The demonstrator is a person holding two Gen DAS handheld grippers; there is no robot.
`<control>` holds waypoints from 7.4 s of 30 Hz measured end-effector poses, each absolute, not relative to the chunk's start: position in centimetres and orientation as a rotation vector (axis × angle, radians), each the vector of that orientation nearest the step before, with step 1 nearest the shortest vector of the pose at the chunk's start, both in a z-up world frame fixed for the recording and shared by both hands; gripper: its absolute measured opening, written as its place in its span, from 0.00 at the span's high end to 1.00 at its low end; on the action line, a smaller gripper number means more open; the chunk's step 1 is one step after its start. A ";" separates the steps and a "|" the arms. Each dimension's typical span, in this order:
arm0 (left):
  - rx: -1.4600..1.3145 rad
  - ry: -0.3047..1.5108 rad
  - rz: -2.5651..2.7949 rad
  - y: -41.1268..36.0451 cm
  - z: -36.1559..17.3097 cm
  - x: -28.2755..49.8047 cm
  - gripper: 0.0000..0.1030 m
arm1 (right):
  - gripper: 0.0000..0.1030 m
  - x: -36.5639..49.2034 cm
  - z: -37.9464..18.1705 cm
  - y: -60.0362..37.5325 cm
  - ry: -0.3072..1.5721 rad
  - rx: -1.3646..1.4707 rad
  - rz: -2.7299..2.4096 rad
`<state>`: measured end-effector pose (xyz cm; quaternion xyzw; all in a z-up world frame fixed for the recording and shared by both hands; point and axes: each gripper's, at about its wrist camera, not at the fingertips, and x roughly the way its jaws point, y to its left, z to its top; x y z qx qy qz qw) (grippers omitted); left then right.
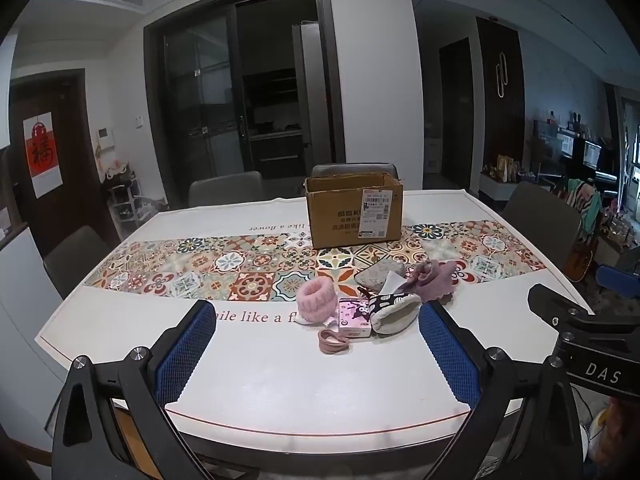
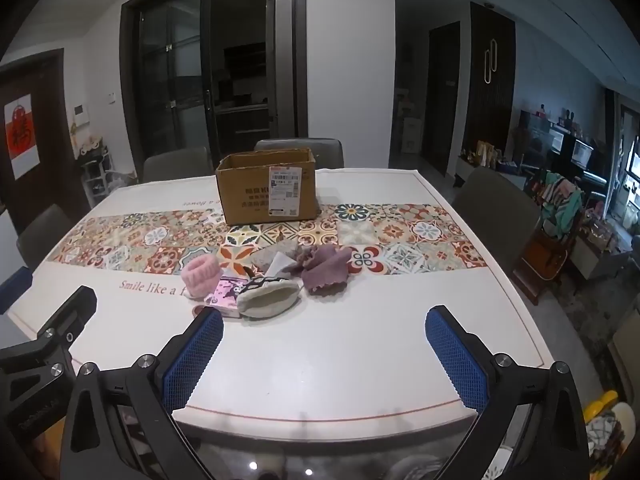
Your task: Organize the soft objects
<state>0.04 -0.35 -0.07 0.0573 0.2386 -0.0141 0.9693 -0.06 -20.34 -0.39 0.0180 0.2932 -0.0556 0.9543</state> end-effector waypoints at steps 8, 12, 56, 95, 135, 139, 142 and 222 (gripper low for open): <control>0.099 0.478 -0.031 0.4 1.0 -0.3 0.00 | 0.00 0.0 -0.1 -20.2 0.592 0.036 -0.110; 0.097 0.480 -0.025 0.5 1.2 -0.1 0.00 | 0.00 -0.1 0.0 -20.2 0.596 0.033 -0.110; 0.101 0.466 -0.030 1.1 0.3 0.3 0.00 | 0.00 0.5 0.0 -19.4 0.597 0.025 -0.108; 0.103 0.530 -0.043 1.2 -0.6 1.7 0.00 | 0.00 1.4 -0.1 -19.1 0.623 0.030 -0.080; 0.190 0.877 -0.294 2.5 -13.8 18.4 0.07 | 0.01 19.9 -11.4 -15.9 0.980 0.050 -0.004; 0.182 0.919 -0.304 2.4 -14.8 19.3 0.08 | 0.01 20.9 -12.1 -15.8 1.009 0.055 -0.008; 0.165 0.952 -0.294 2.3 -15.6 19.8 0.09 | 0.01 21.6 -12.5 -15.8 1.027 0.045 0.002; 0.038 0.878 -0.181 0.2 -13.0 21.6 0.87 | 0.74 24.7 -14.5 -16.7 1.098 0.037 0.301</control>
